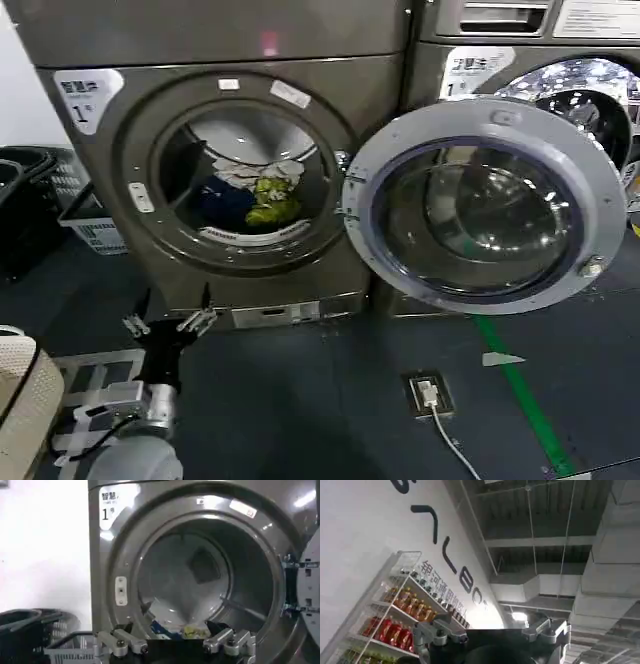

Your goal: Grasp the clothes from the dryer.

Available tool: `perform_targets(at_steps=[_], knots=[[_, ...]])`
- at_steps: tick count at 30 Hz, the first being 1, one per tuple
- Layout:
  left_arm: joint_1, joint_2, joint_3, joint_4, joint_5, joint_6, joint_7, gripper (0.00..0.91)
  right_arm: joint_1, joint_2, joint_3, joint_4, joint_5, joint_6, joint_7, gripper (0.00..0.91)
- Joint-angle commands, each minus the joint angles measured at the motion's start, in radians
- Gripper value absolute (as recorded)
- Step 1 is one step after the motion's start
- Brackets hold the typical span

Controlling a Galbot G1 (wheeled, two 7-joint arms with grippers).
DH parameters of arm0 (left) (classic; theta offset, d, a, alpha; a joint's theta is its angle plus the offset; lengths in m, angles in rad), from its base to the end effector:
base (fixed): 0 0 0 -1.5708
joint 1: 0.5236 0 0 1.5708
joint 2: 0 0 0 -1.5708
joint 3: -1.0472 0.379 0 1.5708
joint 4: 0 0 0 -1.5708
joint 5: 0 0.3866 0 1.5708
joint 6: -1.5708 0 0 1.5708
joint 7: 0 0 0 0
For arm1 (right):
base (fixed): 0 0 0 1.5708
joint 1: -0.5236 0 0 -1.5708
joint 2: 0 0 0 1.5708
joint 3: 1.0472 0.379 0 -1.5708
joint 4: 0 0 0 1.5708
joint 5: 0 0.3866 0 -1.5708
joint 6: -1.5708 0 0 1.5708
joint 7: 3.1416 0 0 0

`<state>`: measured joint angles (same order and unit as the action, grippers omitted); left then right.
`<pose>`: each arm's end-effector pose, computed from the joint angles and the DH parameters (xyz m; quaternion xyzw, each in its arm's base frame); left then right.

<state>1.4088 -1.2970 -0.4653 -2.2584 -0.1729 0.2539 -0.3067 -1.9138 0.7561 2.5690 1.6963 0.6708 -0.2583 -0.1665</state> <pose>0.2318 0.0194 -0.2302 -0.0498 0.9980 0.0283 0.0271 -0.0972 -0.4746 0.1474 0.4857 0.7987 -0.2864 0.2101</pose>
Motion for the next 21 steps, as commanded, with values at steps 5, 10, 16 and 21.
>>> perform_targets(at_steps=[5, 10, 16, 21], knots=[[-0.006, -0.002, -0.011, 0.003, -0.003, 0.000, 0.000, 0.907, 0.004, 0.001, -0.001, -0.002, 0.002, 0.004, -0.005, 0.907], [-0.010, -0.002, -0.007, 0.007, -0.005, 0.002, 0.001, 0.907, 0.013, 0.004, -0.010, 0.002, 0.002, 0.003, -0.010, 0.907], [-0.016, -0.003, -0.023, 0.012, -0.013, 0.003, 0.001, 0.907, 0.013, 0.000, -0.016, -0.011, 0.009, 0.055, -0.016, 0.907], [-0.015, -0.003, -0.028, 0.009, -0.015, 0.004, 0.002, 0.907, 0.018, 0.005, -0.019, -0.005, 0.010, 0.050, -0.027, 0.907]])
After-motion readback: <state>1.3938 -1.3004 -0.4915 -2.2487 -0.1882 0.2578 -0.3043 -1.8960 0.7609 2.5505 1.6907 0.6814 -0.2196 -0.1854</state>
